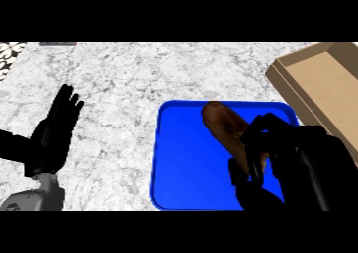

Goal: Pick the sweet potato from the tray and place it in the cardboard box

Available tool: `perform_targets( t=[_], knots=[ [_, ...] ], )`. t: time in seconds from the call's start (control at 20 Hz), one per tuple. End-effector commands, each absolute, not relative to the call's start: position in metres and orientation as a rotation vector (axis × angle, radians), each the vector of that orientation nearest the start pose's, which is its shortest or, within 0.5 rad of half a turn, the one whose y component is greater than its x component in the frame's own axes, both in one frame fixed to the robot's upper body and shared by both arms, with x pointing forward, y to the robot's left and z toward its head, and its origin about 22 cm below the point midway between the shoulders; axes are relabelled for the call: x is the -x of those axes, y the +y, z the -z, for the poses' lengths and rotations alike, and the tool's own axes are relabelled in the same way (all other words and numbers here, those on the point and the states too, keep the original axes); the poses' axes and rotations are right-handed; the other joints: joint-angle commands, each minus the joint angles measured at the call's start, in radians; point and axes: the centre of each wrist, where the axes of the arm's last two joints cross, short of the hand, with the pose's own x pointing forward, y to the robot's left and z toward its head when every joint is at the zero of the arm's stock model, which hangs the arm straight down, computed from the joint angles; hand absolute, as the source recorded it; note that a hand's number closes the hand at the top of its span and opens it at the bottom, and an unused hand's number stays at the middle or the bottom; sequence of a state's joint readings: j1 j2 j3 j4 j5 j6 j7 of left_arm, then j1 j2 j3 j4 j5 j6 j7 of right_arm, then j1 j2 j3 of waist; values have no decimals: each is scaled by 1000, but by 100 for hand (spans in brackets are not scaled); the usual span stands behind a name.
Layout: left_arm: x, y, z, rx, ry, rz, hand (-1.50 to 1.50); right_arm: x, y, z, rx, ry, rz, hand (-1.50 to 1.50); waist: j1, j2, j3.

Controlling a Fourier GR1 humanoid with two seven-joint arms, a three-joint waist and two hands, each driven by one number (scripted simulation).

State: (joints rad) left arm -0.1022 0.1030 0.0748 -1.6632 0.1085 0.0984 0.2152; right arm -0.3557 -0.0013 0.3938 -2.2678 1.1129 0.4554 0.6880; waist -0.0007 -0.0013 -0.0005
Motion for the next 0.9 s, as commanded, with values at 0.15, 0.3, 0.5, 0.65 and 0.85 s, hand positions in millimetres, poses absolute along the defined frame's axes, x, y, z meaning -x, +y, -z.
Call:
perform_targets(
  t=[0.15, 0.3, 0.5, 0.65, 0.85],
  knots=[
    [-258, 256, -60, -63, -1536, -115, 0, -224, -187, -248, 1048, -1650, -648, 150, 4, 2, 1],
    [-256, 256, -47, -74, -1548, -96, 0, -249, -206, -251, 1064, -1620, -646, 150, 3, 3, 1],
    [-266, 267, -50, -74, -1547, -105, 0, -259, -241, -256, 1089, -1594, -613, 150, 1, 2, 1],
    [-260, 251, -64, -70, -1547, -100, 0, -283, -263, -240, 1227, -1545, -628, 150, 5, 2, 1],
    [-273, 259, -61, -69, -1560, -99, 0, -308, -304, -202, 1309, -1490, -665, 150, 6, 7, 1]
  ],
)
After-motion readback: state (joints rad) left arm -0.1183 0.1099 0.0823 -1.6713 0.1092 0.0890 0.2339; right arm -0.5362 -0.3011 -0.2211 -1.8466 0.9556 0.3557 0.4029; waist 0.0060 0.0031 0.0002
